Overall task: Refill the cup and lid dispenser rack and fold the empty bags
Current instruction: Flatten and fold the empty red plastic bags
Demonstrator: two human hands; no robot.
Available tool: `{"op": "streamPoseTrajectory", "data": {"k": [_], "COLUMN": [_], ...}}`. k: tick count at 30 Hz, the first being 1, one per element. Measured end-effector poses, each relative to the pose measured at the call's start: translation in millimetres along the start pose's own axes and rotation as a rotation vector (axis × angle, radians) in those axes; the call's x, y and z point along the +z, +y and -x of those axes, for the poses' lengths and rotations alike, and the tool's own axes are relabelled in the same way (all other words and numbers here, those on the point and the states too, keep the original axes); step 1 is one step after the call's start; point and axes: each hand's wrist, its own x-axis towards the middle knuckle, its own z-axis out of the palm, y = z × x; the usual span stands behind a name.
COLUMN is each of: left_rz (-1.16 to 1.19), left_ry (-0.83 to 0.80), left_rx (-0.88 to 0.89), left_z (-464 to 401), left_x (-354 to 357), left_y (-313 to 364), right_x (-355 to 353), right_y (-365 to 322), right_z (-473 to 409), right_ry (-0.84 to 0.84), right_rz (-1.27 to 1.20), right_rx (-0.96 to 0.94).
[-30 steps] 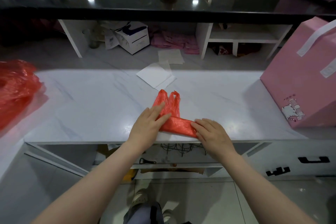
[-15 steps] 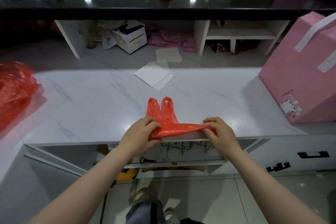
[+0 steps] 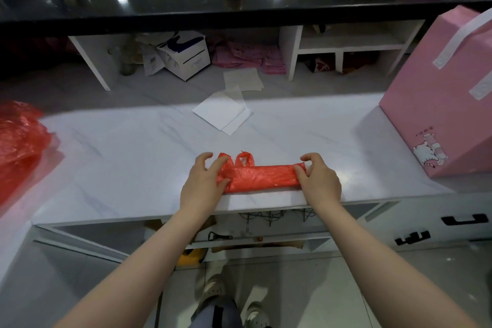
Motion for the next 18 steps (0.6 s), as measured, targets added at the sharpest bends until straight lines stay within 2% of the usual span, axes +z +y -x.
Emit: {"op": "streamPoseTrajectory", "data": {"k": [2, 4, 6, 8, 10, 11, 13, 18], "left_rz": [-0.182, -0.241, -0.193, -0.137, -0.145, -0.140, -0.111, -0.008], "left_ry": [0.068, 0.047, -0.101, -0.223, -0.254, -0.247, -0.214, -0.095], "left_rx": [0.268, 0.478, 0.420, 0.315, 0.325, 0.335, 0.326, 0.275], "left_z": [3.8, 7.0, 11.4, 11.2, 7.4, 4.1, -2.6, -17.3], "left_x": [2.5, 7.0, 11.5, 16.2, 16.2, 14.8, 10.0, 6.0], "left_y": [4.1, 5.8, 5.1, -2.8, -6.2, -6.8, -5.5, -8.5], "right_x": [3.1, 4.3, 5.3, 4.9, 7.2, 9.1, 11.4, 13.7], "right_y": [-1.4, 0.8, 5.0, 6.5, 6.6, 6.4, 3.7, -12.8], "right_z": [1.0, 3.9, 10.3, 17.3, 20.2, 20.2, 16.5, -1.0], "right_ry": [-0.008, -0.014, 0.035, 0.046, -0.074, -0.137, -0.200, -0.167], "right_rz": [0.046, 0.100, 0.182, 0.282, 0.381, 0.387, 0.326, 0.248], "right_rx": [-0.019, -0.099, -0.265, -0.516, -0.715, -0.734, -0.642, -0.480]}}
